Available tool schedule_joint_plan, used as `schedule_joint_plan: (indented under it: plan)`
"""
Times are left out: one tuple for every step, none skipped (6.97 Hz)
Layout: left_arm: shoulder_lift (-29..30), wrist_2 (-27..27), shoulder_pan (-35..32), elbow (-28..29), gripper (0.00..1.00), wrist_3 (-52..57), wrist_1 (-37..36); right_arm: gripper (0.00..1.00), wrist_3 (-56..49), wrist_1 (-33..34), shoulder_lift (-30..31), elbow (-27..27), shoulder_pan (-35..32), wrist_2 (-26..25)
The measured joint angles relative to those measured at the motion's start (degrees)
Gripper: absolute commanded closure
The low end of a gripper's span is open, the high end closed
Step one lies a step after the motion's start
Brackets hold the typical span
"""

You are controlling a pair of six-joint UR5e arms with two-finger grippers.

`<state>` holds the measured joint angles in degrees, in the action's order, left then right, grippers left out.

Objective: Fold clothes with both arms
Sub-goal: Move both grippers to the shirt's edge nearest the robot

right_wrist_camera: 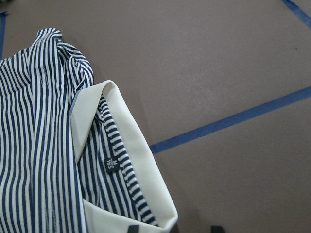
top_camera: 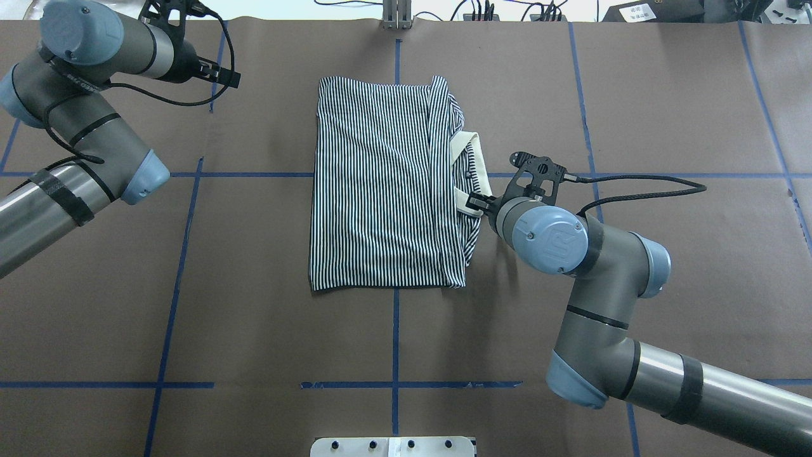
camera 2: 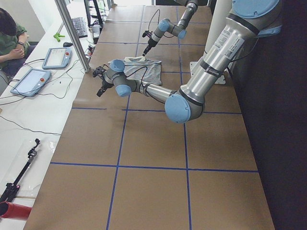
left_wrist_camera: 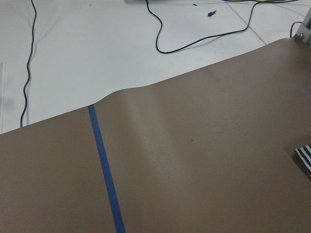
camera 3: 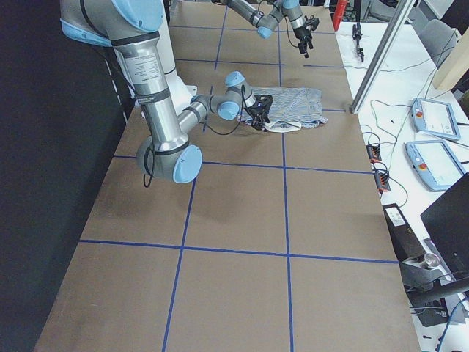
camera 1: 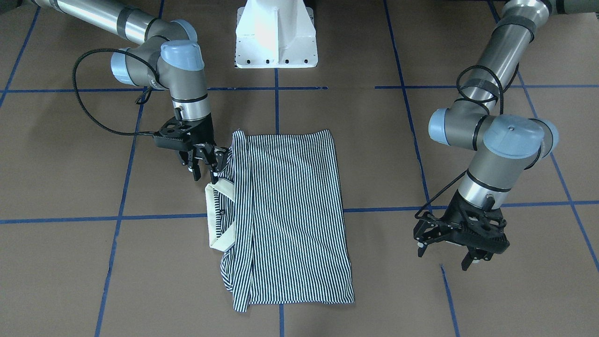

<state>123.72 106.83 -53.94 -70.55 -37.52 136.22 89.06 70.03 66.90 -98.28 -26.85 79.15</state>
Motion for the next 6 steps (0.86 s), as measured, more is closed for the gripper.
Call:
schedule_joint_plan:
  plan:
    - [-1.13,1.51,2.10,-3.02,0.00,-4.64,-0.06,0.00,-2.54,1.56,2.85,-4.35,-0.01,1.14]
    - [-2.56,1.80,5.62,-6.89,0.00,-11.29,-0.05,0.00,-2.41,1.84,5.20,-8.00,0.22,1.68]
    - [-4.95,0.85,9.99,-11.74,0.00,-18.38,-0.02,0.00,0.06,1.51,6.75,-11.09,0.79,2.02]
    - [-7.63,-1.80,14.99,-16.94,0.08,-25.84,-0.02,0.00,3.33,1.18,7.51,-13.49,1.63,2.19]
    - [-9.46,-5.00,19.40,-20.39,0.26,-32.29,-0.28,0.00,5.59,1.05,7.75,-14.73,2.30,2.16]
    - [-10.40,-8.30,23.34,-22.21,0.44,-38.43,-1.32,0.00,6.78,1.01,7.79,-15.27,2.66,2.10]
